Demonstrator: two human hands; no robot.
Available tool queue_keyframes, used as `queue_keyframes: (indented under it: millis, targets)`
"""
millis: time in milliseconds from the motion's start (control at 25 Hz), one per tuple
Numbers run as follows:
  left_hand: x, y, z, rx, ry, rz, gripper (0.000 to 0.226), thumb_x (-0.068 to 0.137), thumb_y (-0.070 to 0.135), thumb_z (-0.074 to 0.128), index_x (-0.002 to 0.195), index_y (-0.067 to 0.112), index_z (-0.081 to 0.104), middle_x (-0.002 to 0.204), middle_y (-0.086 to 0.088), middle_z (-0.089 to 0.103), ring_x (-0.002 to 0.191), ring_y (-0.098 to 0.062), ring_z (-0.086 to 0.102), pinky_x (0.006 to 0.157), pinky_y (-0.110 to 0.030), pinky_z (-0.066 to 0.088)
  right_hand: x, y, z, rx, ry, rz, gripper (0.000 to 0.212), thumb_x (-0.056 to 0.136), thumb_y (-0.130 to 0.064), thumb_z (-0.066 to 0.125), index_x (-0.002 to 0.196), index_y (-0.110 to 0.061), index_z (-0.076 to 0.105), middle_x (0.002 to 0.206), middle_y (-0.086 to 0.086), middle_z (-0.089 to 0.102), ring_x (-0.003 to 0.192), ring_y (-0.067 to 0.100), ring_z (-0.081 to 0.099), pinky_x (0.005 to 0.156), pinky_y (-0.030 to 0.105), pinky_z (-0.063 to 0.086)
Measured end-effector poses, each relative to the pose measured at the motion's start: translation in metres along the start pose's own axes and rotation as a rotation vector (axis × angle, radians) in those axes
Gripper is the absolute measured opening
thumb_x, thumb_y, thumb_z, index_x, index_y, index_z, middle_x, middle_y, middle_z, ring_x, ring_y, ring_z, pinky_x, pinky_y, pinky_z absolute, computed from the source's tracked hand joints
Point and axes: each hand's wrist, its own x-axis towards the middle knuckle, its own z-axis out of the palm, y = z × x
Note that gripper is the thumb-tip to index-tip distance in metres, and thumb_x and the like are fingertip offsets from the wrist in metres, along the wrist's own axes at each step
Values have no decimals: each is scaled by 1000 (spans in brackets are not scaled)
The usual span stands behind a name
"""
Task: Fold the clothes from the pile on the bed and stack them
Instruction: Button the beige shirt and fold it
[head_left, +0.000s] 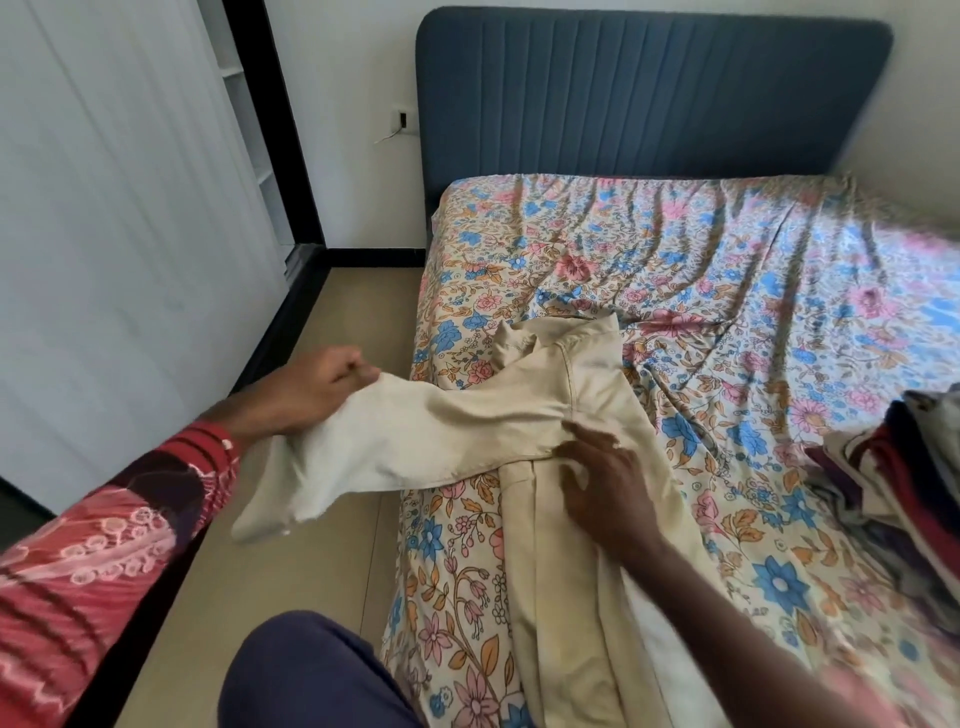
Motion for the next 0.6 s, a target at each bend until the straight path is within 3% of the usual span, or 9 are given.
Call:
queue_keyframes:
  millis: [80,120,200,280,360,400,480,520,600]
  targets:
    - [-18,65,22,-15,-102,131,27,104,39,52,94,15,58,85,-4,61,77,-20,56,66,-31,42,-50,-54,-17,613,8,210,53,86,-68,62,102,-19,74,101,4,78,89,23,71,78,39,55]
    - [-26,94,39,-67,-203,201,35,102,48,52,104,14,60,95,-6,65,85,-23,61,73,-31,49,-71,-73,-25,964,-156,387,69,84,-78,54,108,-15,73,98,9,77,86,28,71,72,39,54]
    - [-48,145,75,-195,-515,228,55,97,64,49,127,18,57,116,-9,69,102,-22,68,90,-36,54,-104,-86,-42,1525,-444,623,82,88,-83,44,129,-17,69,122,16,71,106,39,68,82,51,55]
    - [-68,167,103,-411,-728,55,52,100,62,45,136,24,54,121,-12,71,103,-19,72,86,-35,54,-130,-81,-59,1859,-405,715,80,95,-74,49,150,-16,52,151,16,53,134,38,55,105,58,47]
    - [-83,157,131,-608,-526,-98,47,102,57,45,121,17,60,105,-12,74,83,-19,73,70,-33,50,-147,-72,-71,1998,-260,757,83,95,-59,64,159,-14,37,164,5,37,143,21,46,122,46,33]
    - [-90,143,145,-640,-360,-177,44,102,54,48,112,14,62,96,-11,73,73,-19,68,63,-31,47,-153,-63,-73,2069,-260,741,87,85,-54,77,153,-9,46,158,9,45,137,22,51,121,48,35]
    - [-110,119,173,-614,-213,-319,43,101,52,53,101,10,61,87,-6,70,64,-17,63,53,-29,44,-159,-44,-71,1804,-245,801,80,54,-42,96,114,5,72,109,23,71,97,34,71,95,49,55]
    - [-122,113,185,-594,-230,-359,44,100,52,55,100,9,62,85,-5,70,61,-16,64,50,-28,45,-162,-34,-70,1662,-268,857,64,57,-36,91,101,8,74,90,25,71,79,37,69,85,47,56]
    - [-145,108,206,-586,-261,-377,40,99,49,58,100,9,62,84,-6,73,60,-14,65,49,-28,46,-172,-22,-76,1433,-390,919,38,81,-20,65,105,9,73,91,28,71,74,40,67,77,47,56]
